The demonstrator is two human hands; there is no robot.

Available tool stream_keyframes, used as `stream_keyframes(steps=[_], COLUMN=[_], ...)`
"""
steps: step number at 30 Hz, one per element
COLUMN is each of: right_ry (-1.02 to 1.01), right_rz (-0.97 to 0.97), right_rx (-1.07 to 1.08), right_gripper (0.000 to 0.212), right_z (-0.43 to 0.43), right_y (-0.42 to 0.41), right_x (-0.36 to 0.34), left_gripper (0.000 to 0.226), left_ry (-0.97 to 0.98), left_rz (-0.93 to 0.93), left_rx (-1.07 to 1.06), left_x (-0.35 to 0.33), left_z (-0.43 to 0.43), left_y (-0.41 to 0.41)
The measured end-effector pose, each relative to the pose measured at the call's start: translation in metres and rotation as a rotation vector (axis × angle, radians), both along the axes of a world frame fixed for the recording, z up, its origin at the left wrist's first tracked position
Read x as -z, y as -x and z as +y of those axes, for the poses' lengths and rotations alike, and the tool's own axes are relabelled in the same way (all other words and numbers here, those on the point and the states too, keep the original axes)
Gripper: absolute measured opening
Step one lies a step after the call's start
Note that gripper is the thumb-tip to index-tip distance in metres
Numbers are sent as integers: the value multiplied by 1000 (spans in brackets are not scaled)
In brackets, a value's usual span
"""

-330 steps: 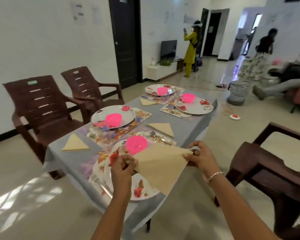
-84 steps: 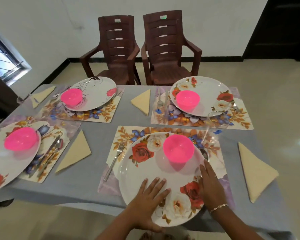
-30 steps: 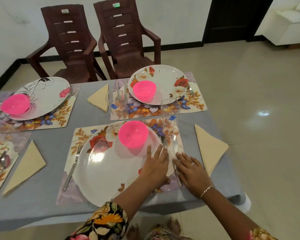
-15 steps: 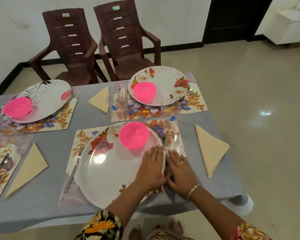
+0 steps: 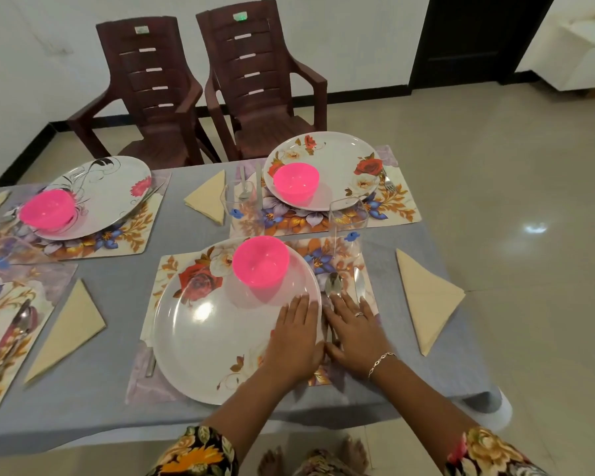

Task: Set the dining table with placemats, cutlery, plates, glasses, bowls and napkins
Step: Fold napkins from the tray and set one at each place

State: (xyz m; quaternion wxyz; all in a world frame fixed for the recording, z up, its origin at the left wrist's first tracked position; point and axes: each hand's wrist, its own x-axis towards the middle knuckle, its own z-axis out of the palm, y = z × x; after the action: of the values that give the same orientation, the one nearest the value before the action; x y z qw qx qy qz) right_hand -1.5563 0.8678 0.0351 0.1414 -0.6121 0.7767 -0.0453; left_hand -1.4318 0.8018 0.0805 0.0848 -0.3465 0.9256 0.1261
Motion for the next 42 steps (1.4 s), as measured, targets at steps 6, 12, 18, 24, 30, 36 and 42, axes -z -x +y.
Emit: stream_keyframes(steps=[6,12,18,24,30,36,42], right_ry=[-53,-74,-133,-88,151,13,97], right_rz=[27,55,79,6,45,7,-240], right_rx=[-61,-138,-160,-103,340,599,851], right_gripper=[65,96,109,102,31,40,24], right_z=[18,13,11,12,10,-9,-6], right_y=[14,27,36,32,9,-8,15], right_x=[6,-4,-3,-12,-10,-22,-25], left_gripper=[73,79,78,76,73,79,63], left_ry=[-112,-158,-159,-169,-129,84,60], left_rz=[27,68,56,140,179,105,161], left_rx=[-62,-105,-99,-82,-128,-31,74], left_x=[20,30,25,25,25,36,19], left_z=[14,18,21,29,32,27,16], left_y=[-13,-7,-6,-8,-2,6,13])
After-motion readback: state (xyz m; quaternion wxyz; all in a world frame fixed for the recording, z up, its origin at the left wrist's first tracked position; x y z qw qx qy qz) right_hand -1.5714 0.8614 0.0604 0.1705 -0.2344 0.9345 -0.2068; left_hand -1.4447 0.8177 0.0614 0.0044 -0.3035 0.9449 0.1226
